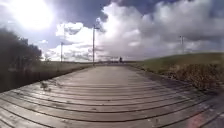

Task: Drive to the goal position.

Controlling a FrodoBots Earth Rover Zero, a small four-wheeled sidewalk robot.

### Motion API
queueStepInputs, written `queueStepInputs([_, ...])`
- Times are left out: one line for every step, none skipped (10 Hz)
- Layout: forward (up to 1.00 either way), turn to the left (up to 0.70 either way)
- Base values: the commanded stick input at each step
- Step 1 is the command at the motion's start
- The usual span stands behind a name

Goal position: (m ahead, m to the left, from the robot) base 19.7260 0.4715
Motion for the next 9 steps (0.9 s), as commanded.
queueStepInputs([0.72, 0.0])
queueStepInputs([0.33, 0.0])
queueStepInputs([0.0, 0.0])
queueStepInputs([0.0, 0.0])
queueStepInputs([0.0, 0.0])
queueStepInputs([0.0, 0.0])
queueStepInputs([0.0, 0.0])
queueStepInputs([0.0, 0.0])
queueStepInputs([0.0, 0.0])
